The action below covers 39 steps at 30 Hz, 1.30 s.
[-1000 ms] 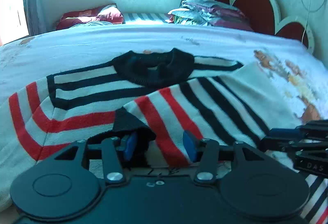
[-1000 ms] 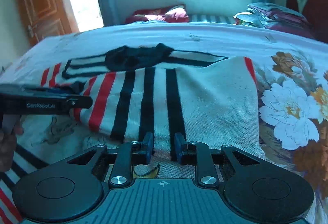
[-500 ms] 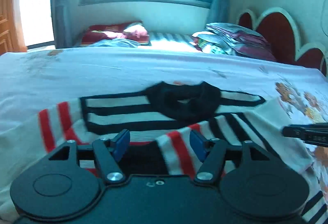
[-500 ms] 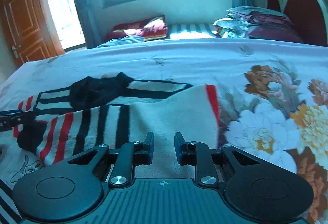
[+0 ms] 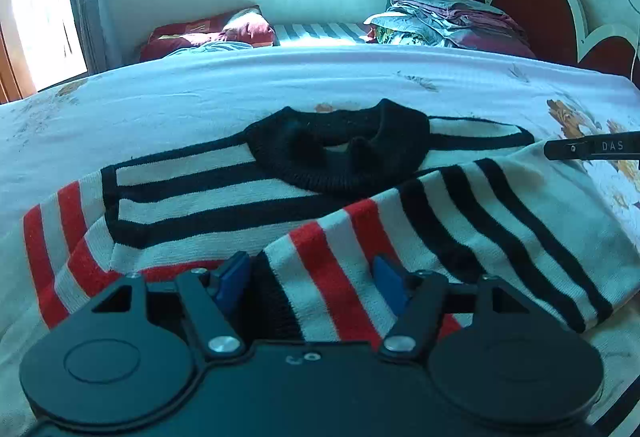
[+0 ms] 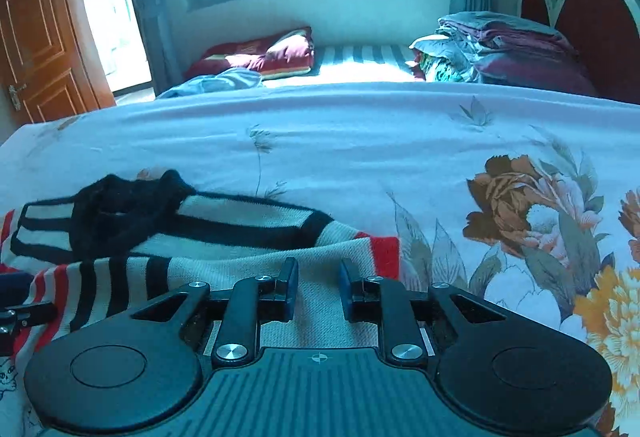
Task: Fold small clothes
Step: 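Move the left tool toward the other sleeve's black cuff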
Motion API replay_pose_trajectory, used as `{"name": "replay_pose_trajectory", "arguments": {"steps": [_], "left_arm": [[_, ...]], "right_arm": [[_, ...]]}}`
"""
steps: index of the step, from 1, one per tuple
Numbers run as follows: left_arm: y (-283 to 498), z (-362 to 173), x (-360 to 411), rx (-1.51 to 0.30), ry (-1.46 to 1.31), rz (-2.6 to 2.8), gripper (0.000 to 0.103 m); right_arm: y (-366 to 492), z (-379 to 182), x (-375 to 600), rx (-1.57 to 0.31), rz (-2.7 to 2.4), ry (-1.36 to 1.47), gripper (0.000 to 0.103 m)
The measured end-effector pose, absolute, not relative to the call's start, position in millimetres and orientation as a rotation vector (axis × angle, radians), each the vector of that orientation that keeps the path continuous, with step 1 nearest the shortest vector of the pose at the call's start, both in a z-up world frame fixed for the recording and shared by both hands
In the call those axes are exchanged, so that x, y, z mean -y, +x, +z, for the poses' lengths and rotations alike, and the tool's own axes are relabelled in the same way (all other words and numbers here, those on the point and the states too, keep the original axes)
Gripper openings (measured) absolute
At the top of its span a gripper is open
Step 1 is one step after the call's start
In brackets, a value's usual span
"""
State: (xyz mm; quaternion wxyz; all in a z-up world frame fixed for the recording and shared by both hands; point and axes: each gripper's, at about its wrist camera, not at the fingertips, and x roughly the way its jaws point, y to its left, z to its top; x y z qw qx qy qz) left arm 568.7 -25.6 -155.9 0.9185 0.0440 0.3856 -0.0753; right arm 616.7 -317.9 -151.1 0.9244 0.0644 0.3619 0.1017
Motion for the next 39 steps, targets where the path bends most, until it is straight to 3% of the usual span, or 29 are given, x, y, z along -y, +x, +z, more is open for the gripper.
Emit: {"name": "replay_pose_trajectory", "arguments": {"steps": [8, 11, 16, 17, 18, 23, 30, 33, 39], "left_arm": [[582.6, -163.5, 50.2, -0.812, 0.123, -0.205, 0.076], [580.6, -154.5, 51.7, -0.791, 0.111, -0.173, 0.069], [587.2, -151.5, 78.4, -0.788, 0.060, -0.245, 0.070], [591.6, -156.2, 84.2, -0.822, 0.061, -0.251, 0.060], [594.0, -159.1, 85.6, -0.840, 0.067, -0.219, 0.057], [584.2, -152.5, 54.2, -0.794, 0.025, -0.180, 0.076], [584.7, -163.4, 17.8, -0.832, 0.085, -0.083, 0.079], [576.5, -153.8, 18.0, -0.810, 0.089, -0.088, 0.067], [544.8, -151.3, 35.0, -0.762, 0.151, -0.184, 0.073]], "right_arm": [[637.3, -159.3, 331.1, -0.803, 0.070, 0.057, 0.019], [626.2, -144.9, 328.9, -0.771, 0.119, 0.078, 0.019], [603.4, -139.3, 270.4, -0.787, 0.332, 0.076, 0.019], [603.8, -146.9, 250.7, -0.833, 0.390, 0.064, 0.019], [601.7, -152.0, 236.5, -0.828, 0.395, 0.040, 0.014], [600.2, -144.6, 246.6, -0.761, 0.386, 0.078, 0.015], [634.3, -161.8, 335.4, -0.839, 0.080, 0.078, 0.015], [625.6, -146.4, 338.1, -0.823, 0.095, 0.051, 0.015], [570.2, -141.3, 306.4, -0.852, 0.201, 0.051, 0.015]]}}
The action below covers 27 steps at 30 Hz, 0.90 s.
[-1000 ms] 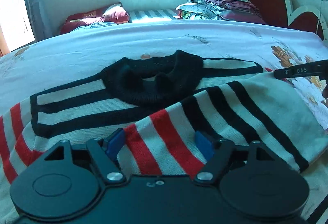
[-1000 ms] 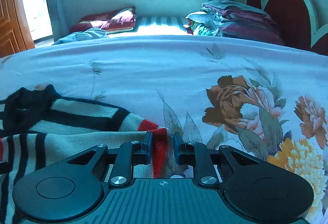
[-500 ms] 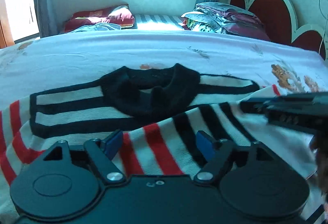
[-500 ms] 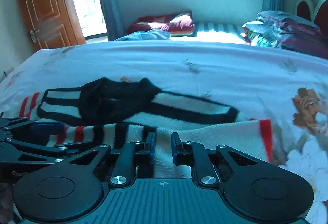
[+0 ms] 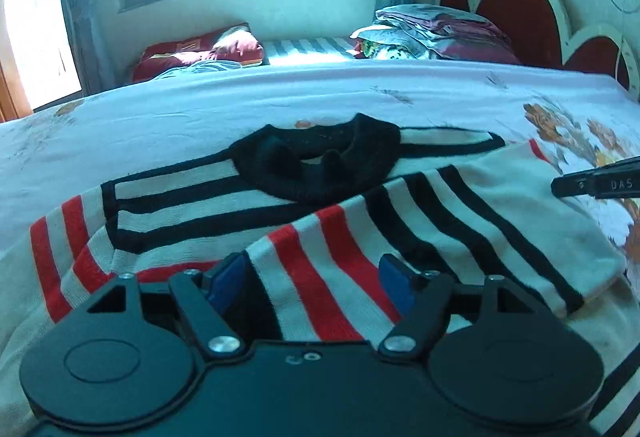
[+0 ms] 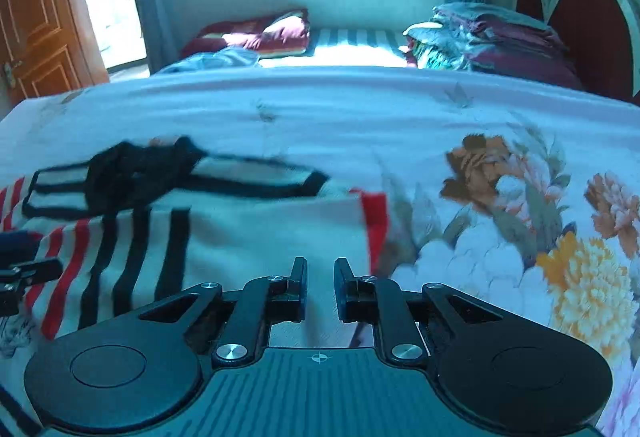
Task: Fold small clothes
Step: 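Move the left tool toward the other sleeve's black cuff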
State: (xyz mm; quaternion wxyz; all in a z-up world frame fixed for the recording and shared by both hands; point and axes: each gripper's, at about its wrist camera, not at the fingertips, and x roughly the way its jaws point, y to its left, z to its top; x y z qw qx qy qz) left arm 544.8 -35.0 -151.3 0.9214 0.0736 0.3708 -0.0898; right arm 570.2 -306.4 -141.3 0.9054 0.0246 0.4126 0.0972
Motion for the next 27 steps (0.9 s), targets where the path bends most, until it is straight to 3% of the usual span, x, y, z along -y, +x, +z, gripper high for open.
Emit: {"name": "replay_pose_trajectory", "arguments": {"steps": [3, 7, 13, 17, 22, 25, 27], "left_arm": [[544.5, -166.5, 26.4, -0.807, 0.149, -0.149, 0.083], [534.2, -148.4, 20.0, -0.766, 0.124, -0.139, 0.070], [523.8, -166.2, 13.6, -0.803, 0.113, -0.140, 0.081], [522.1, -153.2, 11.0, -0.797, 0.088, -0.132, 0.074], [517.6, -163.6, 1.5, -0.812, 0.090, -0.131, 0.082], [516.0, -153.2, -1.7, -0.803, 0.074, -0.125, 0.081], [505.8, -146.8, -9.9, -0.765, 0.055, -0.117, 0.086]], "right_arm": [[548.2, -152.5, 300.8, -0.840, 0.158, 0.012, 0.015], [529.6, -132.5, 302.1, -0.821, 0.168, 0.045, 0.015], [496.4, -151.2, 291.1, -0.853, 0.163, -0.006, 0.015], [496.8, -140.4, 283.9, -0.850, 0.136, -0.013, 0.015], [490.1, -149.0, 279.3, -0.875, 0.132, -0.016, 0.015], [490.4, -141.0, 271.5, -0.880, 0.115, -0.043, 0.015], [483.8, -128.1, 272.0, -0.841, 0.134, 0.013, 0.015]]}}
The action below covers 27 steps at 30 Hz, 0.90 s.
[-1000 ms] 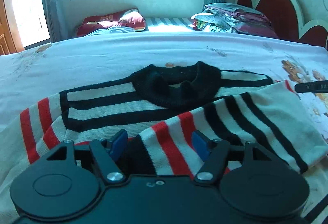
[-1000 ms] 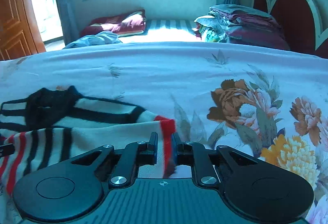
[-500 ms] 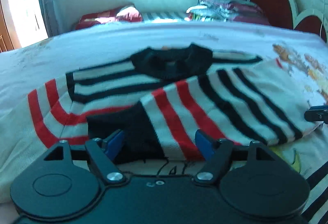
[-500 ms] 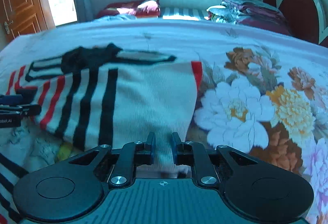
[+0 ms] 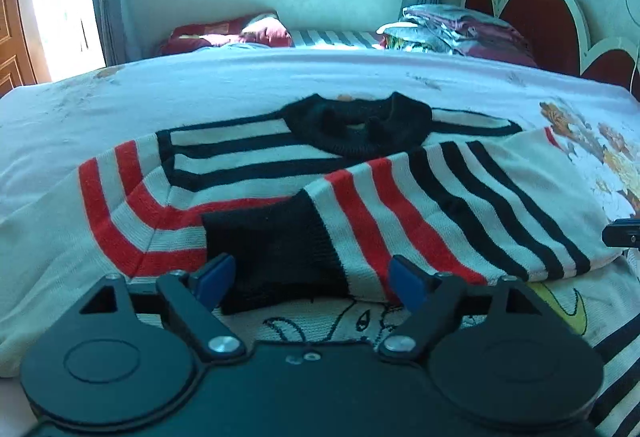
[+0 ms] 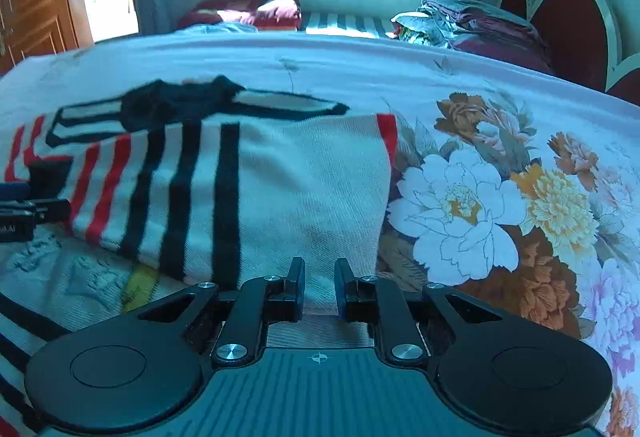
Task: Fold small clothes
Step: 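Move the left tool toward the other sleeve's black cuff, then grasp the black cuff of the other sleeve with the left tool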
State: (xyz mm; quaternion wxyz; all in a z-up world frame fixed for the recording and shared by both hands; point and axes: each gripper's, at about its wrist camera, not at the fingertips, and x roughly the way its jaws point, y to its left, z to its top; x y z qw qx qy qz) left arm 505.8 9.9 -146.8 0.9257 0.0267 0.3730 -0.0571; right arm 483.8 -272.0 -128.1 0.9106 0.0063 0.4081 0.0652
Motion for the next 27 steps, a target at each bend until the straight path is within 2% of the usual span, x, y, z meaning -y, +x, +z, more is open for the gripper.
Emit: {"name": "replay_pose_trajectory", "arguments": {"steps": [4, 12, 16, 24, 27], "left_arm": [[481.5, -142.2, -45.6, -0.770, -0.002, -0.056, 0.081], [418.3, -131.3, -164.9, -0.745, -0.181, 0.175, 0.073], [395.1, -132.3, -230.6, -0.732, -0.343, 0.317, 0.072], [364.4, -140.6, -341.5, -0.588, -0.714, 0.496, 0.069], [364.2, -144.8, -368.6, -0.541, -0.819, 0.512, 0.062]], "right_arm": [[468.1, -119.4, 266.2, -0.831, 0.129, 0.023, 0.015], [439.8, -124.8, 262.9, -0.842, 0.080, 0.093, 0.015], [441.4, -127.5, 254.0, -0.857, 0.084, 0.116, 0.015], [450.0, -119.2, 222.1, -0.848, 0.096, 0.110, 0.015], [452.6, -116.9, 214.0, -0.844, 0.085, 0.109, 0.015]]}}
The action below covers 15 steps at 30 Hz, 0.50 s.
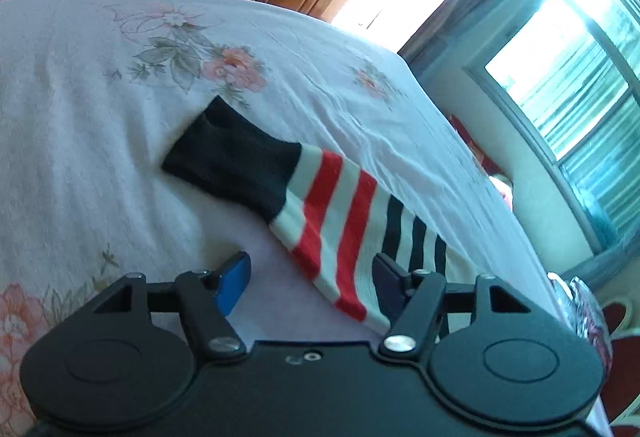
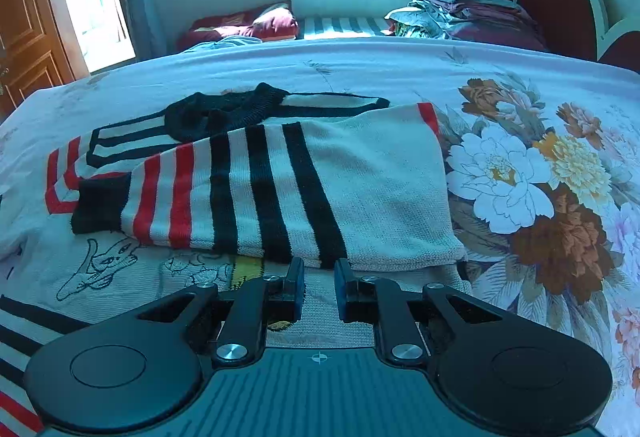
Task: Fold small clothes
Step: 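Grasp the black cuff of the other sleeve with the left tool, then fold the held sleeve across the sweater body with the left tool, release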
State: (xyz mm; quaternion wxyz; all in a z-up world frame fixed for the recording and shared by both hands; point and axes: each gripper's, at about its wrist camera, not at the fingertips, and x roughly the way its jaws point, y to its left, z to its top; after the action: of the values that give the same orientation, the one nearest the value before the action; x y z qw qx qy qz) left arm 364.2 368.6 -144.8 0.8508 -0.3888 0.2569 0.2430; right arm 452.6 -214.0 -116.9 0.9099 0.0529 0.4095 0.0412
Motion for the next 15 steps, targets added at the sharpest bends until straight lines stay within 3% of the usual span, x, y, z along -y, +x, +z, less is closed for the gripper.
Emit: {"name": "replay_pose_trajectory", "arguments": {"steps": [7, 8, 10, 15], "left_arm": [[376.6, -147.9, -401.1, -0.505, -0.894, 0.552, 0.039], [379.5, -148.4, -404.0, -0.505, -0.899, 0.553, 0.033], [389.2, -150.5, -409.9, -0.531, -0.902, 0.538, 0.005], [411.7, -134.7, -394.9, -0.505, -0.839, 0.497, 0.005]], "right_arm": [[460.5, -114.0, 233.5, -0.840, -0.066, 0.208, 0.015], [459.8, -112.5, 235.8, -0.838, -0.076, 0.217, 0.015], [457.0, -107.2, 239.2, -0.830, -0.090, 0.216, 0.015], [449.6, -99.8, 244.6, -0.817, -0.105, 0.199, 0.015]]}}
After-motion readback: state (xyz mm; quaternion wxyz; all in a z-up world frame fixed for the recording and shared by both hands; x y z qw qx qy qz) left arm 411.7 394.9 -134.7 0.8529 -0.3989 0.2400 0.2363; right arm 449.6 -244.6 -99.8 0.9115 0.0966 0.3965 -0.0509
